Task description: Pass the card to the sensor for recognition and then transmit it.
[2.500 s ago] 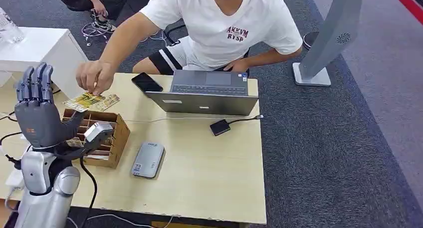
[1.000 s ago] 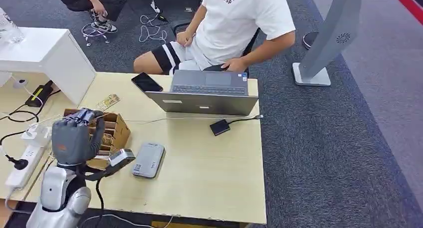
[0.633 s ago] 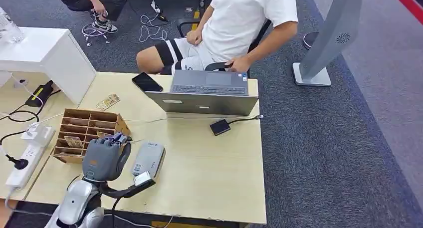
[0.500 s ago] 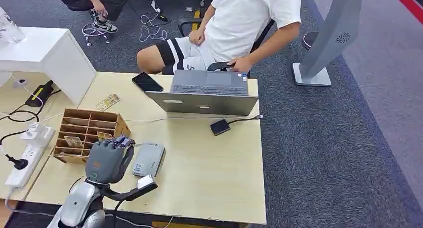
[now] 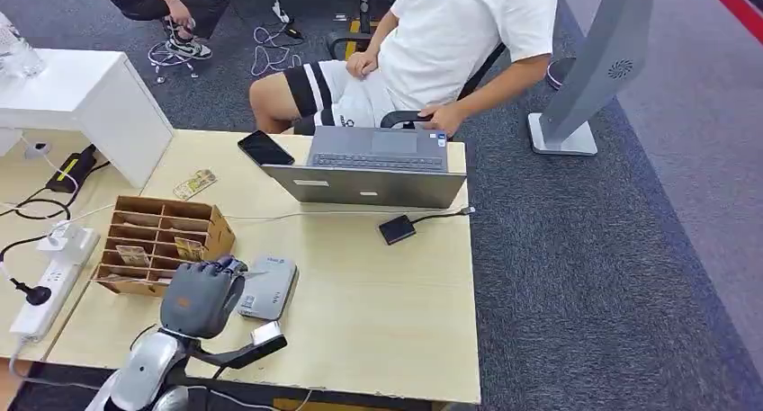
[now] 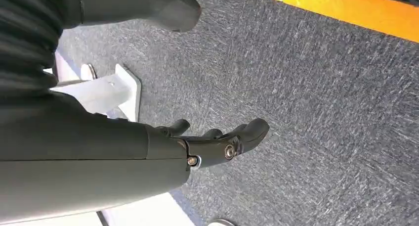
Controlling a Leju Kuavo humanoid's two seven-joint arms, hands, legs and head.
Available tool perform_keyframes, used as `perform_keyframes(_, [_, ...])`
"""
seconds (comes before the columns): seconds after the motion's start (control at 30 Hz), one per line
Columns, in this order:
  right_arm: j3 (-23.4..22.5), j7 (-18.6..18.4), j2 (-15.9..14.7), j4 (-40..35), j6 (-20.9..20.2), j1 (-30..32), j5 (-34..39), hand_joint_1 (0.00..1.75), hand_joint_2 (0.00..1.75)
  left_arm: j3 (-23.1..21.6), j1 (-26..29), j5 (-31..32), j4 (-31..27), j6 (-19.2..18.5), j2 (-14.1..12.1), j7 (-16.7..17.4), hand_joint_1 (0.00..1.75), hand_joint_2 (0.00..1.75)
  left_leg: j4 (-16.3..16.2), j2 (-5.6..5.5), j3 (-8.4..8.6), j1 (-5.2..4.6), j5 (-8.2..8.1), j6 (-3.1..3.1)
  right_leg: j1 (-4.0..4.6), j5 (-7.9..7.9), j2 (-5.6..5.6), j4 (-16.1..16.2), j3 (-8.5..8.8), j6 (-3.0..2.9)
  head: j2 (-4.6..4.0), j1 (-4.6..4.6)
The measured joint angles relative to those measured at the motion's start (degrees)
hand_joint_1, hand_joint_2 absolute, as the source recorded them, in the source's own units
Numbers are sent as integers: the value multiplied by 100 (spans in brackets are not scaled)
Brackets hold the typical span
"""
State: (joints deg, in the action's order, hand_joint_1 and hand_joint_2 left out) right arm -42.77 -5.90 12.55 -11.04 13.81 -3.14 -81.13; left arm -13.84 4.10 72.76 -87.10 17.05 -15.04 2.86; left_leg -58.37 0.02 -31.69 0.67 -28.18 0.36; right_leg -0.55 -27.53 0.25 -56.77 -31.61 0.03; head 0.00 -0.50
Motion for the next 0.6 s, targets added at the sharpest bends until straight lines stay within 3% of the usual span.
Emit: perform_keyframes(0.6, [0,-39,17,0,-9,2,-2,0,175,-35,-2,319,107,-304,-85,313,175,175,0,0,0,0,0,0,0,0,0,0,0,0,0,-2])
